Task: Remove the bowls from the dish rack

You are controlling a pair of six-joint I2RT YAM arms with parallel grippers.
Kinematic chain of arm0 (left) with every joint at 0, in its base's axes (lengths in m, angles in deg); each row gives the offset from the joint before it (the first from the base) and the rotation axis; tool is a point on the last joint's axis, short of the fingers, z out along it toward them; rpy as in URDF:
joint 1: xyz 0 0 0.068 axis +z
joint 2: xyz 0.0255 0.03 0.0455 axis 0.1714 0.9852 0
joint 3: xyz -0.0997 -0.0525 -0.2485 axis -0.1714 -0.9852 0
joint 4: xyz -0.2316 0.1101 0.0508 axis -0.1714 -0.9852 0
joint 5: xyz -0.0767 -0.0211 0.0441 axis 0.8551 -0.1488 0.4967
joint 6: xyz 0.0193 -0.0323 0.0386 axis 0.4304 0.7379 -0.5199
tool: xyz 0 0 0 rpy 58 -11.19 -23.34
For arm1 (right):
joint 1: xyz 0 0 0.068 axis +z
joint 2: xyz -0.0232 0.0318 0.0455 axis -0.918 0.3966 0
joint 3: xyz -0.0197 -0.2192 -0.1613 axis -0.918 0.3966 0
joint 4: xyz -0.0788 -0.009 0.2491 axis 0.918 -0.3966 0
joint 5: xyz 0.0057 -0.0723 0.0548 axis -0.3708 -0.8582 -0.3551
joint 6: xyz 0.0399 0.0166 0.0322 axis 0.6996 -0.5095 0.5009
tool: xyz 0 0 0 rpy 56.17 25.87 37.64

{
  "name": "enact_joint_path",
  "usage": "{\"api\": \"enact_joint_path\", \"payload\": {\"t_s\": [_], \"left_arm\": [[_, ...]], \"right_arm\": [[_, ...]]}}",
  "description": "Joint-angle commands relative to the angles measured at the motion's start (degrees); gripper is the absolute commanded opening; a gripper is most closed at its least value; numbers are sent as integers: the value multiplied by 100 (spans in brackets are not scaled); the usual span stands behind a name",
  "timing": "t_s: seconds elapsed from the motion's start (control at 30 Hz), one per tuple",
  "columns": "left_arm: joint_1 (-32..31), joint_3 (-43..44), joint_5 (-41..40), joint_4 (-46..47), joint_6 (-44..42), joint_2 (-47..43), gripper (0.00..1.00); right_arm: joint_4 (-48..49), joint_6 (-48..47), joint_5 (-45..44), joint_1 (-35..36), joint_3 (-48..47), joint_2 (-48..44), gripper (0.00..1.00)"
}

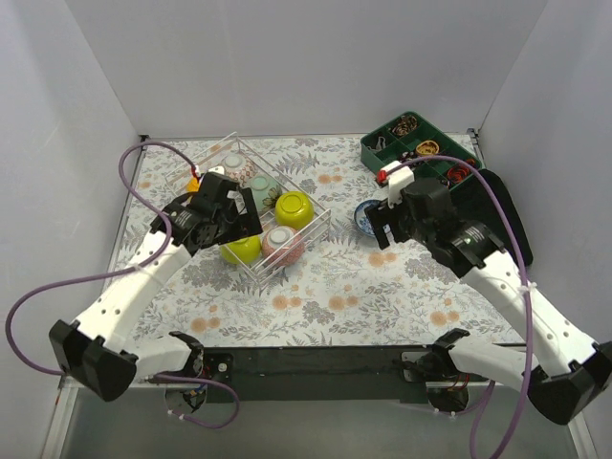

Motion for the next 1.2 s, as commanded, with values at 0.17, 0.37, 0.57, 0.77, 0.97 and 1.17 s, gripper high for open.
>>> {"api": "enact_joint_path", "payload": {"t_s": [0.17, 0.37, 0.57, 0.77, 0.97, 1.17], "left_arm": [[12, 865, 11, 106, 822, 1346, 98], [12, 866, -7, -97, 1174, 1725, 93], [38, 690, 29, 70, 1104, 2217, 91], [433, 795, -86, 456, 770, 2709, 91], [662, 1147, -296, 817, 225, 3210, 92], [934, 1340, -533, 1037, -144, 3483, 93]], "right_arm": [[1313, 416, 860, -22, 1427, -1489, 89], [1489, 372, 790, -22, 1884, -1912, 89], [1586, 372, 640, -22, 1990, -1878, 89], [1603, 380, 561, -22, 1964, -1720, 89], [1630, 363, 394, -22, 1972, -1658, 89], [1586, 372, 271, -22, 2042, -1746, 89]]}}
